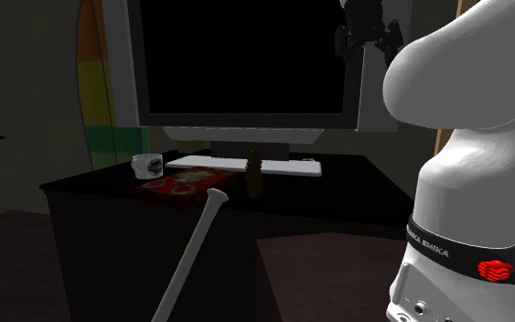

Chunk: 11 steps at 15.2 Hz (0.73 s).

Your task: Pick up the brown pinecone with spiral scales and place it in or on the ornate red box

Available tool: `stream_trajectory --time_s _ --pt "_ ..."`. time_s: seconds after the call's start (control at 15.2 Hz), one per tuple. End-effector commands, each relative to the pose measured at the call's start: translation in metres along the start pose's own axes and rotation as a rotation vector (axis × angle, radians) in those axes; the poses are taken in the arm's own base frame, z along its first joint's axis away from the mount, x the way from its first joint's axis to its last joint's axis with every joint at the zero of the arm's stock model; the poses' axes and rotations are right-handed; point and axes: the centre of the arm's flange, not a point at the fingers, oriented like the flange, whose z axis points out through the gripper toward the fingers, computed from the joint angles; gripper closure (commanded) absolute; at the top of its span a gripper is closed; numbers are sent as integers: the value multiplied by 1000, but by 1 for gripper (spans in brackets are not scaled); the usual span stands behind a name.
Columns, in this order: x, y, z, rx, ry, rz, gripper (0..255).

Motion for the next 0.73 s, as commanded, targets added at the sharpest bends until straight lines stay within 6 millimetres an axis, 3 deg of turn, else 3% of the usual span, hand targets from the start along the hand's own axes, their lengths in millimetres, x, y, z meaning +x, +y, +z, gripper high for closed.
stream_trajectory --time_s 0.0,0.66 --pt "0 0 0 0 0 0 0" --pt "72 -94 48 82 -68 9 0"
